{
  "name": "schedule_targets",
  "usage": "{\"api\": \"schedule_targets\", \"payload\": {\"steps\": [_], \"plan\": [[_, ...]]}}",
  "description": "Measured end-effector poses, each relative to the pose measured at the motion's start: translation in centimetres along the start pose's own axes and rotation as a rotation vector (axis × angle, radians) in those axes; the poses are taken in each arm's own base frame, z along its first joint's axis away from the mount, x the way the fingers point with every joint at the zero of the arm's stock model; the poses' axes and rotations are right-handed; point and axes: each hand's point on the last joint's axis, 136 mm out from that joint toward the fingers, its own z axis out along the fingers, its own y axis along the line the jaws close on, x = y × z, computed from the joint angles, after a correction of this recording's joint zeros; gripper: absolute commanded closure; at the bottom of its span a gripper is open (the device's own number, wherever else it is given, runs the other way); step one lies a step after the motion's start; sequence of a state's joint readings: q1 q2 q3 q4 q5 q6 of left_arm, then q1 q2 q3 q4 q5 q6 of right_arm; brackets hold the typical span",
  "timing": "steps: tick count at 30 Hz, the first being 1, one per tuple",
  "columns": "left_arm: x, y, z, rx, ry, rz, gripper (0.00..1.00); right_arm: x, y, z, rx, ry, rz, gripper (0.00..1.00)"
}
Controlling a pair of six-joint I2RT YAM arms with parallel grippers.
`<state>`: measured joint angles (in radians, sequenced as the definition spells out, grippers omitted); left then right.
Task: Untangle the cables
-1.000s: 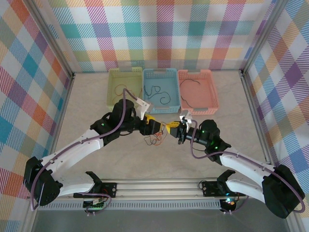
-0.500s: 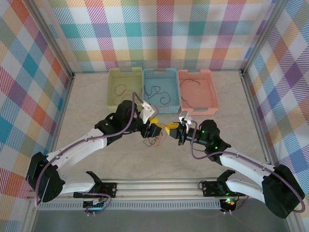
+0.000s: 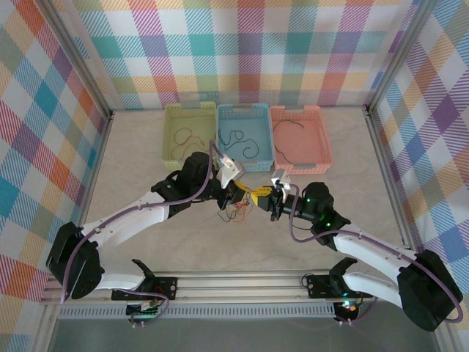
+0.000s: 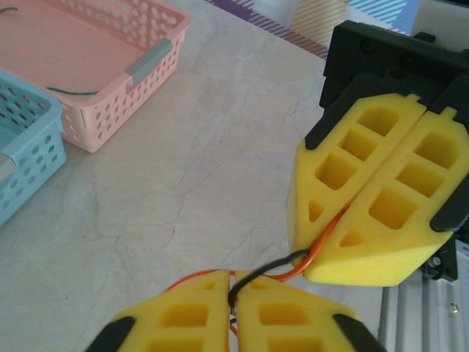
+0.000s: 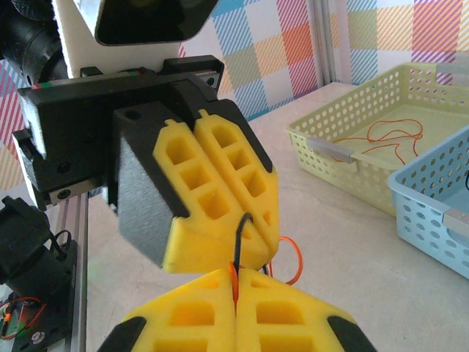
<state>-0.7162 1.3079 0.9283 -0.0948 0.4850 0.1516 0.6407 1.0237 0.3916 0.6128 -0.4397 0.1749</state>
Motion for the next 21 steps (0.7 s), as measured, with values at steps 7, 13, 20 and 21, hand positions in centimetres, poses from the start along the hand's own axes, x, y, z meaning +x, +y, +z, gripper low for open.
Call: {"api": "schedule_targets", "payload": {"steps": [7, 13, 20, 21], "plan": [[0.0, 0.3, -0.3, -0.027, -0.026, 0.01, 1.0, 0.0, 0.0, 0.0, 0.001, 0.0, 0.0, 1.0], [-0.6, 0.5, -1.4, -0.078, -0.066, -0.019, 1.0, -0.3, -0.2, -0.1, 0.018, -0.01, -0.003, 0.61], [-3.2, 0.0, -3.9, -0.109, -0.168, -0.066, 1.0, -0.2, -0.9, -0.2, 0.057, -0.008, -0.005, 0.49], [-3.4, -0.2, -4.2, -0.106, -0.18, -0.07, 1.0, -0.2, -0.9, -0.2, 0.061, -0.007, -0.004, 0.49]]}}
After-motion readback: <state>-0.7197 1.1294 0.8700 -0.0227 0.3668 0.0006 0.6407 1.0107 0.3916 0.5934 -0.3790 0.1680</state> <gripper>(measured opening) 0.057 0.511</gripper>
